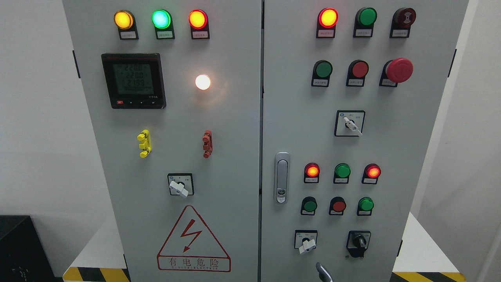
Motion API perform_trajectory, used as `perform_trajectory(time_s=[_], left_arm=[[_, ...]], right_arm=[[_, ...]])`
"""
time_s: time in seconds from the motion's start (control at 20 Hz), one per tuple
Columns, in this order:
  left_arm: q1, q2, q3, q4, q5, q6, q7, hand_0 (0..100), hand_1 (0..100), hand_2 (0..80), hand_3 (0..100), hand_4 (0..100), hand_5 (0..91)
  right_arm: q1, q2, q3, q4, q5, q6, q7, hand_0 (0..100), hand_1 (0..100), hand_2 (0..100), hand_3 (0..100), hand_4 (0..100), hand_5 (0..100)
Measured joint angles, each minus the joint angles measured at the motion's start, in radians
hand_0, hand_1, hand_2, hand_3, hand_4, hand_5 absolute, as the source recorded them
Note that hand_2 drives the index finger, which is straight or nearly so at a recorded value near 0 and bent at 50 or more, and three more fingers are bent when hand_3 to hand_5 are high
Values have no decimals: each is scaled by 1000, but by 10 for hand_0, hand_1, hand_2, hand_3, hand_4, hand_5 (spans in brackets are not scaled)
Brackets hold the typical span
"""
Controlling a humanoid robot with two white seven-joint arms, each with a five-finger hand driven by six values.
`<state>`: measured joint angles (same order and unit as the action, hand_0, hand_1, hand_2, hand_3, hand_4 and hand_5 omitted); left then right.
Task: Release door handle
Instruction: 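Raise the right hand up toward the silver door latch handle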
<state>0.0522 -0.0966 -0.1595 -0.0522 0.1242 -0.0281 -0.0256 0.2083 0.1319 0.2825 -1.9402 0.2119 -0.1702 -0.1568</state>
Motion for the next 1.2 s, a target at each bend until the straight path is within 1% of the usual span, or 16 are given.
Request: perform_trajectory(time_s=[0.35,0.65,0.7,0.75,0.85,0.9,1.0,1.05,1.15,1.2], left_arm=[[0,0,0,0,0,0,0,0,0,44,107,5,0],[0,0,0,0,0,7,0,0,0,44,106,5,0],[0,0,0,0,0,7,0,0,0,44,106,5,0],[0,0,0,0,0,7,0,0,0,44,106,5,0],[0,0,0,0,0,3,0,0,0,44,106,5,0],[0,0,0,0,0,3,0,0,0,44,106,5,0],[0,0,0,0,0,2,0,0,0,44,105,5,0],[0,0,0,0,0,1,0,0,0,43,105,5,0],[0,0,0,0,0,1,0,0,0,43,105,5,0],[0,0,0,0,0,0,0,0,0,43,105,5,0]], right_arm=[[-10,-1,-16,-7,-2,4,8,505,164,0,0,0,0],[-51,-2,-41,-11,2,7,16,498,175,0,0,0,0],[-60,-2,-46,-14,12,7,16,484,193,0,0,38,0],[-66,-2,-51,-17,30,7,18,471,213,0,18,111,0],[-77,-2,-62,-25,90,7,18,462,229,0,65,170,0],[-81,-2,-68,-29,127,6,9,453,248,0,192,246,83],[-87,-2,-79,-36,208,5,-3,453,265,0,333,345,248],[-89,-2,-83,-40,254,5,-10,456,268,0,379,387,308],[-93,-2,-91,-48,339,5,-15,450,279,0,420,420,350],[-94,-2,-93,-52,382,4,-17,442,283,0,450,431,352]])
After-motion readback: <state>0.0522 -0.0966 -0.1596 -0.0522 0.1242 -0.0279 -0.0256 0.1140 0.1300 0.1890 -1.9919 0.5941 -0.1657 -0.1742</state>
